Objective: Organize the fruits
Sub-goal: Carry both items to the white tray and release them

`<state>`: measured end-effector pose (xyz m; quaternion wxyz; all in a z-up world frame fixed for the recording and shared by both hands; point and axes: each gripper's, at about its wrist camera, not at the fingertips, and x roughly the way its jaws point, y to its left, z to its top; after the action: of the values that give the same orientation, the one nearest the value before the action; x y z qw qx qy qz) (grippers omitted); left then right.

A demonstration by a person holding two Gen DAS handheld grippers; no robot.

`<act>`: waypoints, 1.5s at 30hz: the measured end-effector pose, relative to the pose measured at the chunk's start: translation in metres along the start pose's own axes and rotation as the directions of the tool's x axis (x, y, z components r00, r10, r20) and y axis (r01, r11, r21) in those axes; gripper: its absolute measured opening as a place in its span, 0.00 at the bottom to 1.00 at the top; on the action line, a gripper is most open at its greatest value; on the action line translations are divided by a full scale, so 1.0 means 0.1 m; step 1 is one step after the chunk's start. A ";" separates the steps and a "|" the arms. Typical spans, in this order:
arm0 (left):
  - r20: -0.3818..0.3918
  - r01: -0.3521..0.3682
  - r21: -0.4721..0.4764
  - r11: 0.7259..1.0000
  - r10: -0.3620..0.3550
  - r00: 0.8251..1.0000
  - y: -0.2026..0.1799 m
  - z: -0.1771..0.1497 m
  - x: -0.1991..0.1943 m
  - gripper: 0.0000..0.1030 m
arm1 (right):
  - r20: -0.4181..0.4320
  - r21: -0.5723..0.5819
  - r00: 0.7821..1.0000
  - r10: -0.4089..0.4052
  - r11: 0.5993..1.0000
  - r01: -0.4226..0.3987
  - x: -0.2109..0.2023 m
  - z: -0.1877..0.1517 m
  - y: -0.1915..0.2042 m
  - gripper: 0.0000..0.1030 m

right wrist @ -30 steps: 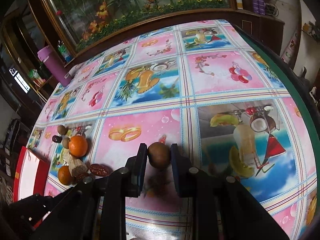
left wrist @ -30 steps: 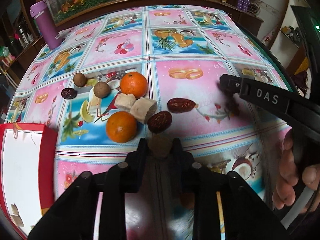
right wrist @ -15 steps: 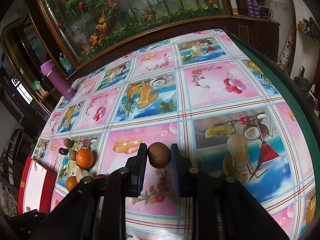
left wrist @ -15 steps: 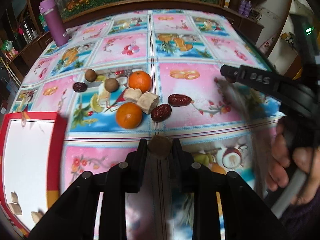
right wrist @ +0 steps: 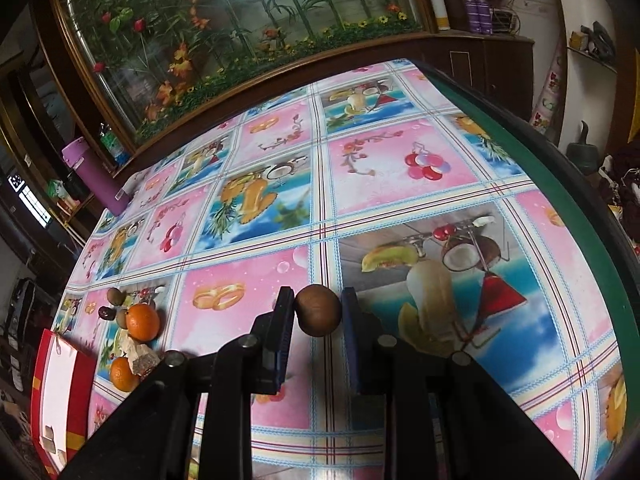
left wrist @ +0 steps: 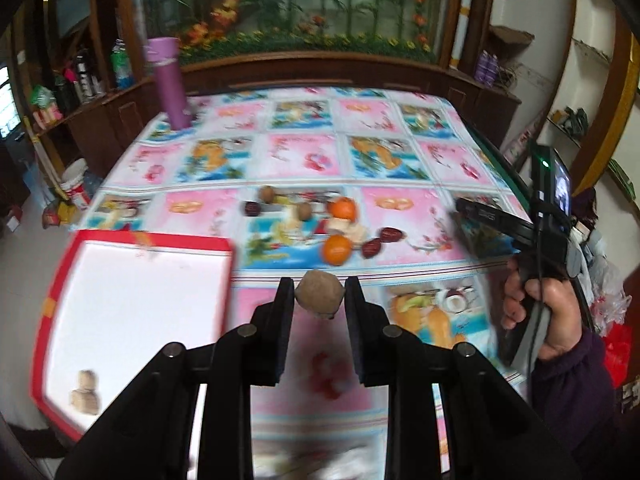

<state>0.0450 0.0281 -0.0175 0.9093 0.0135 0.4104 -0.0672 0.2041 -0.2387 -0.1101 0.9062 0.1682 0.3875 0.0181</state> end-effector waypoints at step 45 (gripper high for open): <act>-0.059 -0.191 -0.243 0.951 0.182 0.982 2.13 -0.99 -0.13 0.27 | -0.393 -0.528 0.866 0.309 0.695 -0.488 -0.22 -1.98 3.29 0.22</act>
<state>-0.0084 0.2486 -0.0801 0.8987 -0.0603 0.4285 0.0709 0.0800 0.1255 -0.1170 0.8218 -0.0575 0.4353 0.3632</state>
